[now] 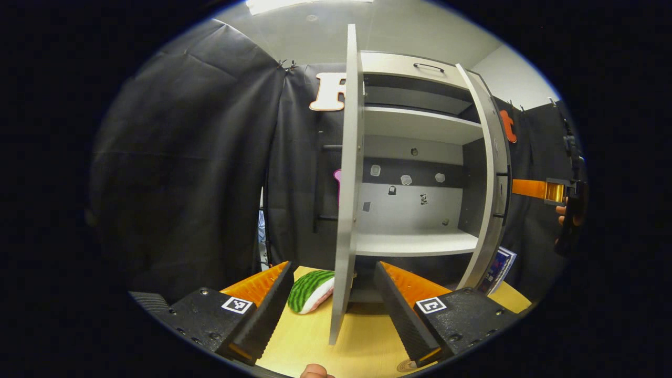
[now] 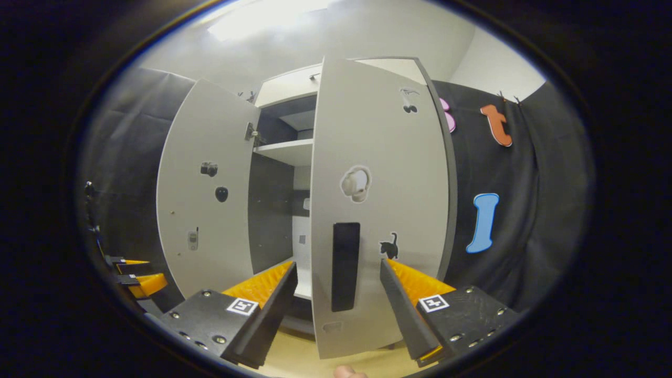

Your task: Grasp the bottle in the cabinet with the left hand and place it on the coaster, then close the right door with the right hand and the left door with the left hand.

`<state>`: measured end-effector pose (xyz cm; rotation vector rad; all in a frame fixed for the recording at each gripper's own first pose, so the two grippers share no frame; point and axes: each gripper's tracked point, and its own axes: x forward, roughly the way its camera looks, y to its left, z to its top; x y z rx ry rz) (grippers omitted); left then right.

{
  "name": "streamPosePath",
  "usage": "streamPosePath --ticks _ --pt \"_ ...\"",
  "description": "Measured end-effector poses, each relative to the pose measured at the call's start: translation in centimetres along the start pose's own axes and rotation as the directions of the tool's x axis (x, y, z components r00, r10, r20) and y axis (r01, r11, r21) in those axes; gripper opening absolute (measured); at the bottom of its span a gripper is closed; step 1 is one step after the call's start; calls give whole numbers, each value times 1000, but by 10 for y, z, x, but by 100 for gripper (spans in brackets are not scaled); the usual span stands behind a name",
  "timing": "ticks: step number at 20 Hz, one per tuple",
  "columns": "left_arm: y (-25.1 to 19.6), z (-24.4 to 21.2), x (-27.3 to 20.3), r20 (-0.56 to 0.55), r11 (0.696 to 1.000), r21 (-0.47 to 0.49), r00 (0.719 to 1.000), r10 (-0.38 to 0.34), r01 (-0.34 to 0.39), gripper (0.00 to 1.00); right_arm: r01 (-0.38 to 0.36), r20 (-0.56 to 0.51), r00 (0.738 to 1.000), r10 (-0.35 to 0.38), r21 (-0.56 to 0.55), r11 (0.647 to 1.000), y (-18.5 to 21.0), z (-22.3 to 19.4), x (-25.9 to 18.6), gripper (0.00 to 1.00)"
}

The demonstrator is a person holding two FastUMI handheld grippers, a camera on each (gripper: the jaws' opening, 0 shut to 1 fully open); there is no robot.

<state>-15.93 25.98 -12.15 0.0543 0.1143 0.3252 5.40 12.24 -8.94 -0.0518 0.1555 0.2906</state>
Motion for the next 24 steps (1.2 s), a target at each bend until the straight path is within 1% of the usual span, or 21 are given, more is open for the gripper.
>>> streamPosePath --ticks 6,11,12,13,14,17,18,19,21,22,23,24 --pt "26 -1 8 -3 1000 10 1000 -12 12 98 22 -2 1000 -22 -3 1000 19 -9 2 96" --pt "38 -2 26 -8 998 19 998 -54 55 97 64 18 998 -64 41 997 27 -8 3 96" --pt "42 -3 30 -9 998 24 998 -62 62 100 73 20 997 -74 48 996 27 -7 3 96" --pt "45 -3 32 -9 997 29 998 -68 68 98 81 18 996 -82 55 995 27 -9 4 96" --pt "48 -2 35 -7 997 32 997 -74 74 97 88 13 996 -89 59 994 28 -11 4 95" --pt "48 -2 39 -6 996 33 996 -87 87 94 102 7 995 -103 73 992 29 -13 2 96" --pt "49 -3 41 -11 995 35 996 -89 89 100 105 6 994 -106 77 991 29 -12 2 96" --pt "49 -3 43 -13 995 37 996 -91 92 97 108 5 994 -109 80 991 29 -13 1 96" --pt "48 -5 46 -14 994 43 995 -100 100 98 118 6 993 -119 86 989 25 -12 0 96" --pt "46 -6 48 -14 993 45 994 -105 105 94 122 5 992 -123 88 989 25 -11 0 95" --pt "45 -5 49 -14 993 48 994 -110 110 94 126 3 992 -127 90 988 23 -13 -2 95" --pt "43 -5 50 -13 992 51 993 -115 116 97 130 3 991 -131 88 988 22 -13 -3 95"
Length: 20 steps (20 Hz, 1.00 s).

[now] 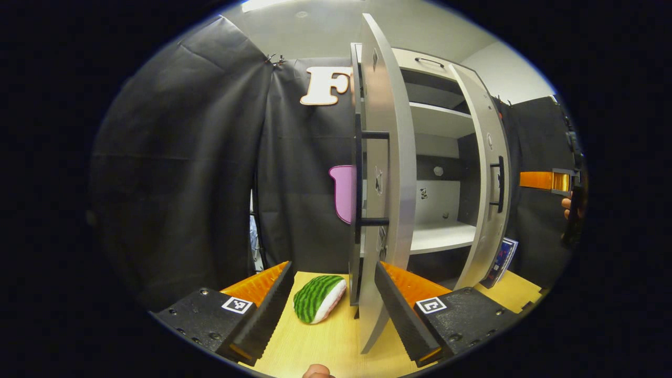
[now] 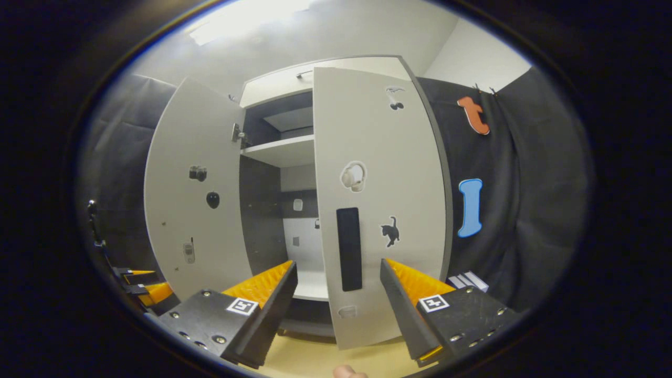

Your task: Grasp the bottle in the cabinet with the left hand and place it on the coaster, then close the right door with the right hand and the left door with the left hand.

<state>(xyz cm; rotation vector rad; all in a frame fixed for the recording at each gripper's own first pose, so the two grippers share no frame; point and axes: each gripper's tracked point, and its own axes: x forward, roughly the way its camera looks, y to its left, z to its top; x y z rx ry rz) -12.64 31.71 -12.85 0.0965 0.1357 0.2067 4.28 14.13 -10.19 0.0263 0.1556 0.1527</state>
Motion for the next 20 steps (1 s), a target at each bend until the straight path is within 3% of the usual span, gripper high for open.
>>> streamPosePath --ticks 19,20 --pt "-5 -4 9 -15 998 -35 999 -45 44 96 34 -16 999 -35 -31 999 -7 -8 -6 96" --pt "-6 -6 9 -16 998 -33 999 -45 44 93 37 -18 999 -37 -33 999 -8 -8 -6 96"
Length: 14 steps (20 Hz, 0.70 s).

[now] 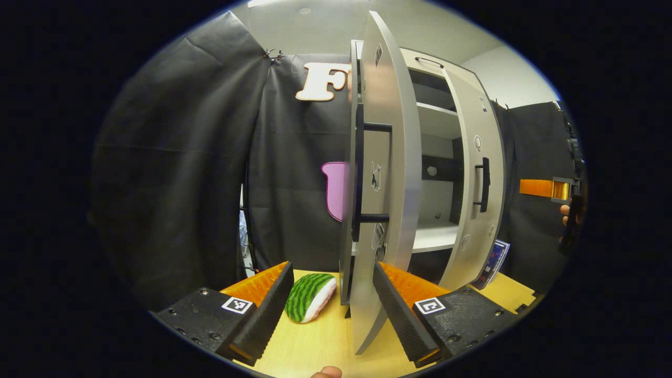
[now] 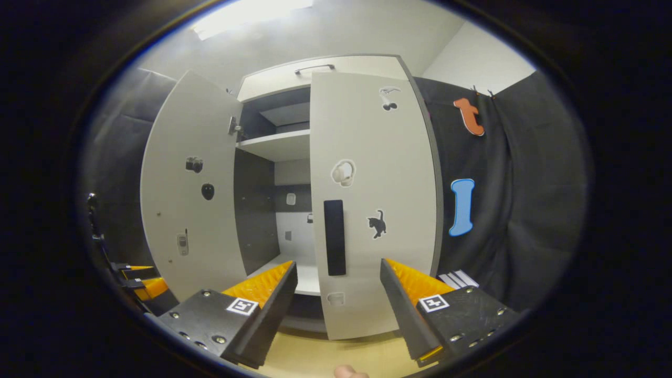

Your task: Grasp the bottle in the cabinet with the left hand and place it on the coaster, then close the right door with the right hand and the left door with the left hand.

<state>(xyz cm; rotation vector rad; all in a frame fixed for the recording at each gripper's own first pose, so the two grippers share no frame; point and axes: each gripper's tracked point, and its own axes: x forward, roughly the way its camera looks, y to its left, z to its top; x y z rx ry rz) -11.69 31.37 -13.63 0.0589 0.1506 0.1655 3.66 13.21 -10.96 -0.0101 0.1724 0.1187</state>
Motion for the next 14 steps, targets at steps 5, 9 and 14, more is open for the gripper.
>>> streamPosePath --ticks 5,9,14 --pt "-16 0 2 1 1000 -5 1000 -29 29 96 6 -10 1000 -6 -4 1000 -4 -3 0 96" --pt "-27 -1 3 -3 999 1 999 -46 46 96 5 -15 1000 -5 -4 1000 -5 -6 -3 96" --pt "-53 -3 10 -5 994 0 994 -106 106 97 25 -32 999 -26 -39 999 -13 -10 -13 96"
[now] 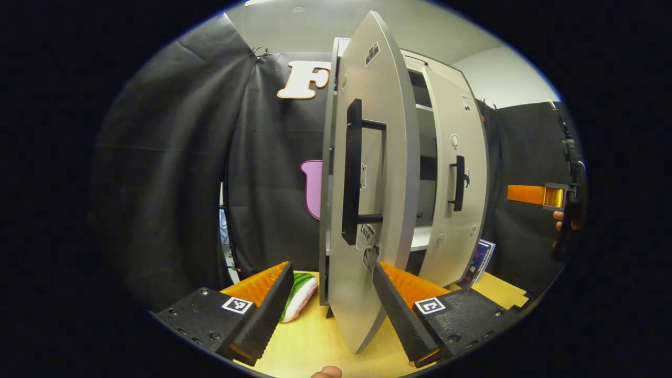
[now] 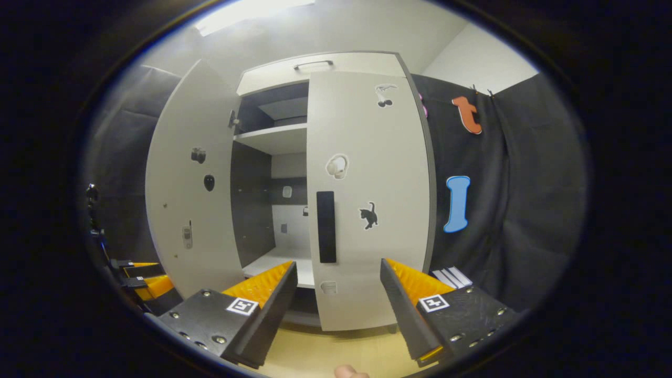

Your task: Grasp the bottle in the cabinet with the left hand and place it on the coaster, then close the right door with the right hand and the left door with the left hand.

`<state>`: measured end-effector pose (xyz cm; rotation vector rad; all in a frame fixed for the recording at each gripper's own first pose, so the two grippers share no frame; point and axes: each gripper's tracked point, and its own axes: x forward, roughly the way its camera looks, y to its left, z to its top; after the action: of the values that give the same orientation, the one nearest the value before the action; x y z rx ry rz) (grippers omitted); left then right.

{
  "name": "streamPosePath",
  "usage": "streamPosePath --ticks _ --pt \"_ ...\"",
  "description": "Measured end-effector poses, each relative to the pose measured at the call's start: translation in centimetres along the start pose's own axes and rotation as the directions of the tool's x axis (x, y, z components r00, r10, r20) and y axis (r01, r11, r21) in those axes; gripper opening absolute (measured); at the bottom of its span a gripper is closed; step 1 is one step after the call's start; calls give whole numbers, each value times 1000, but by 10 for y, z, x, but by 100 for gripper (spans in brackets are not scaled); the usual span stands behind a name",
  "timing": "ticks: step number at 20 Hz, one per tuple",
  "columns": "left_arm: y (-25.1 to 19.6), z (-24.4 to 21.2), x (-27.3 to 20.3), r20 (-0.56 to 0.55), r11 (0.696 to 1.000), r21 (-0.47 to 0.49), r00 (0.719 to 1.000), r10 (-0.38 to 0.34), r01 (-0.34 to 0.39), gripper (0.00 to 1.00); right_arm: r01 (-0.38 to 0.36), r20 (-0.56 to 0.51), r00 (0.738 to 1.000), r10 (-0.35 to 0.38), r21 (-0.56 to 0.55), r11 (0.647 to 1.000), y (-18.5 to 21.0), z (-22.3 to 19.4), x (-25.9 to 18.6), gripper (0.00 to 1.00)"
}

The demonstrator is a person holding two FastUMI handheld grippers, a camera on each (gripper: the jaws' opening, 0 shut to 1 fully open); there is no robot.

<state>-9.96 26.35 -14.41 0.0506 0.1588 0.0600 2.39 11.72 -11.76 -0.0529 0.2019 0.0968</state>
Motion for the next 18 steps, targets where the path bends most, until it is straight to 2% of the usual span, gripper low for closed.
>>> streamPosePath --ticks 2,6,7,8,9,12,18 --pt "-13 -1 5 -2 1000 7 1000 -29 29 94 17 -1 1000 -17 -17 1000 -6 1 -4 96" --pt "-37 -3 17 -4 997 19 997 -73 73 96 51 2 999 -51 -36 998 -20 5 -17 96" --pt "-39 -2 21 -5 997 29 997 -74 74 93 62 0 998 -62 -41 997 -27 4 -20 96" --pt "-39 -2 24 -1 997 34 998 -70 70 100 74 -2 997 -75 -46 996 -33 4 -23 96" --pt "-39 -2 27 1 997 32 998 -65 65 96 85 -3 996 -85 -50 995 -38 5 -26 96" --pt "-40 -3 32 0 998 -15 998 -65 65 96 109 -5 994 -109 -55 993 -53 7 -31 96" --pt "-57 -2 43 7 997 -36 998 -62 62 96 104 -12 994 -105 -73 992 -62 9 -35 96"
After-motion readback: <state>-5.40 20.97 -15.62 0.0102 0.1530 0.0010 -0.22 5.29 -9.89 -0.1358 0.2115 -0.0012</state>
